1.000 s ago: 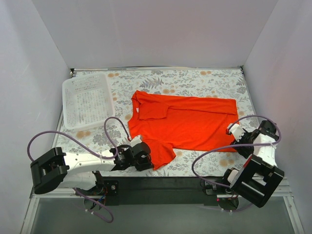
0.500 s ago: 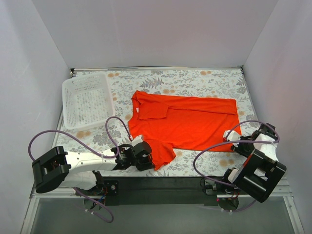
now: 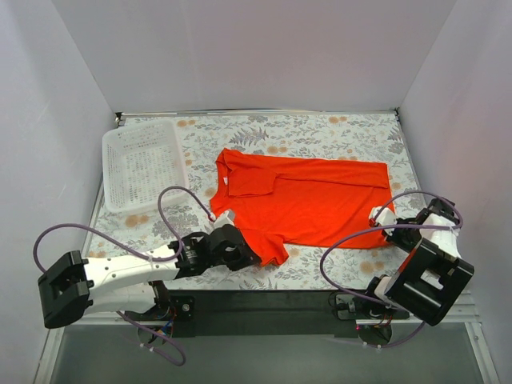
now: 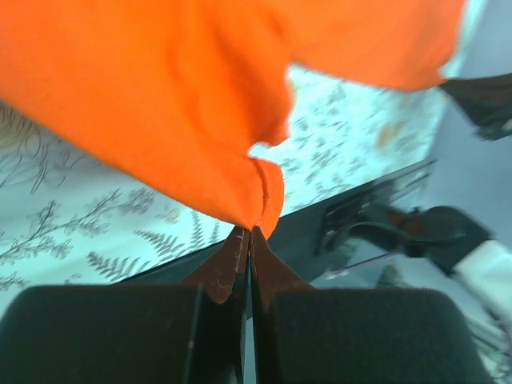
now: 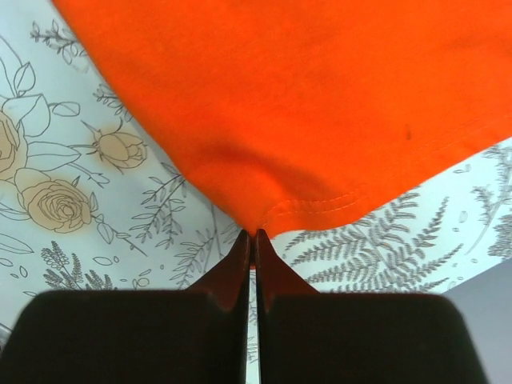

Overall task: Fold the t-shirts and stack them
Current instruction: Fold the tshirt

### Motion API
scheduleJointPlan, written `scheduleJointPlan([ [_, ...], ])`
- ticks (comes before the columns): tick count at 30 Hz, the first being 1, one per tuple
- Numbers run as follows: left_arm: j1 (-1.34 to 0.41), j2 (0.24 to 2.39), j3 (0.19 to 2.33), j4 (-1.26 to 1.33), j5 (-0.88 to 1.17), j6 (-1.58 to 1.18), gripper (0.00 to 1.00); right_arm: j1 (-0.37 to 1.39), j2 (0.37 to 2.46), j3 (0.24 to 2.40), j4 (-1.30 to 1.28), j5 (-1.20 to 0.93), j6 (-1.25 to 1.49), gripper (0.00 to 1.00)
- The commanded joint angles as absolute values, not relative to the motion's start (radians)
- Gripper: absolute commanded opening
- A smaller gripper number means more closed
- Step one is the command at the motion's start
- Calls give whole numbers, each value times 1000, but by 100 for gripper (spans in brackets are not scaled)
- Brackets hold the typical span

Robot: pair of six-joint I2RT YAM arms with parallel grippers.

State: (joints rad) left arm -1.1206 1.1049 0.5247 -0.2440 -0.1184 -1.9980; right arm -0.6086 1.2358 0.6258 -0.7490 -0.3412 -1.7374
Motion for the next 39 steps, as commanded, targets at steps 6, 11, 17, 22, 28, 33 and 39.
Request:
scheduleJointPlan([
  [6,-922,980,612,-160,-76,-2054,0,-609,1328,791,-860,-508,-1635,1],
  [11,-799,1025,696,-146,-2,-1941,0,-601,1399,864,-882,-563,-1566,1],
  [17,-675,1097,781,-124,99,-1847,0,-595,1477,955,-910,-613,-1500,1],
  [22,-594,1189,853,-106,187,-1789,0,-588,1538,1023,-925,-646,-1453,1],
  [28,-526,1269,931,-101,250,-1726,0,-578,1621,1104,-923,-667,-1361,1],
  [33,-483,1341,1008,-110,288,-1678,0,-565,1677,1147,-923,-683,-1309,1],
  [39,-442,1387,1045,-118,322,-1660,0,-545,1738,1210,-916,-703,-1230,1],
])
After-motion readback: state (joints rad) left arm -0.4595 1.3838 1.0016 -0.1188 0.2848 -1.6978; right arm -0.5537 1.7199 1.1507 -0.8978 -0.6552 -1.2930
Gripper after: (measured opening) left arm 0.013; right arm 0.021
